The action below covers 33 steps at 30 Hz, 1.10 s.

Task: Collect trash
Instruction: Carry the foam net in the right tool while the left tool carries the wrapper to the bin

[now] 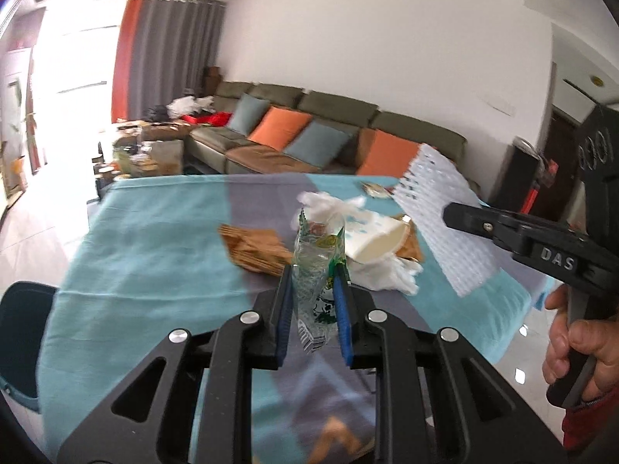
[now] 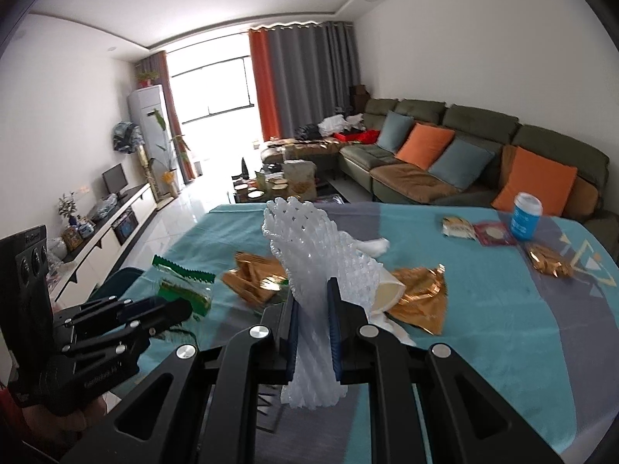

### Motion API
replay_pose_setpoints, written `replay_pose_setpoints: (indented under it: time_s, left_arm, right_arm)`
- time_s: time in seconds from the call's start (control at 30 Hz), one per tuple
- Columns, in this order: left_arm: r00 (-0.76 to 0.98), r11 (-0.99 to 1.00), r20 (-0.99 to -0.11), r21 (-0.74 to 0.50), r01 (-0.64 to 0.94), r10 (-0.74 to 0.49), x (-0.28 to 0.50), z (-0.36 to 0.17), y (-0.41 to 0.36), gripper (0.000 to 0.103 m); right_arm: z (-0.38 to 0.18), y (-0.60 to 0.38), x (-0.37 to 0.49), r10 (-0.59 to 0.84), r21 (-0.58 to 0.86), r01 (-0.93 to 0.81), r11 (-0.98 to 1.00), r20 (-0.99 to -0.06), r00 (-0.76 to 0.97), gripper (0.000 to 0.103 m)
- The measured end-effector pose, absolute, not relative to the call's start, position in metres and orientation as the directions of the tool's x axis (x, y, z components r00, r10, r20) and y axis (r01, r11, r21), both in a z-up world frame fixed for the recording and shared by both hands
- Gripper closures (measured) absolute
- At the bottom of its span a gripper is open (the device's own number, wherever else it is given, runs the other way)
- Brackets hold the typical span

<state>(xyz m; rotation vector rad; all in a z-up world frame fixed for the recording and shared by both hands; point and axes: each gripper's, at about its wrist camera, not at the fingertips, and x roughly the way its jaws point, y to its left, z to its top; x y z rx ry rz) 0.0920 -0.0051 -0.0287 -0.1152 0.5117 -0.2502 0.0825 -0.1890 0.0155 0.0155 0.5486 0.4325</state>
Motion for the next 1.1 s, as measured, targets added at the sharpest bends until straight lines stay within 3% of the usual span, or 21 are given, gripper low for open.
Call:
replay_pose_setpoints:
  time_s: [0.6, 1.1]
  left_arm:
    - [0.93, 0.984, -0.361, -0.125, -0.124, 0.071, 0.034, 0.025, 0.099, 0.082]
    - [0.875, 0.92, -0.367, -0.104, -0.377, 0.317, -0.009, 0.038, 0.195, 0.079]
  right_arm:
    - [0.035, -0.099, 0.078, 0.606, 0.116, -0.626, 0.771, -0.438, 0.664, 0.091]
    - [0.036, 0.023, 0.097, 0.764, 0.12, -0.824, 0.554, -0.468, 0.445, 0.09]
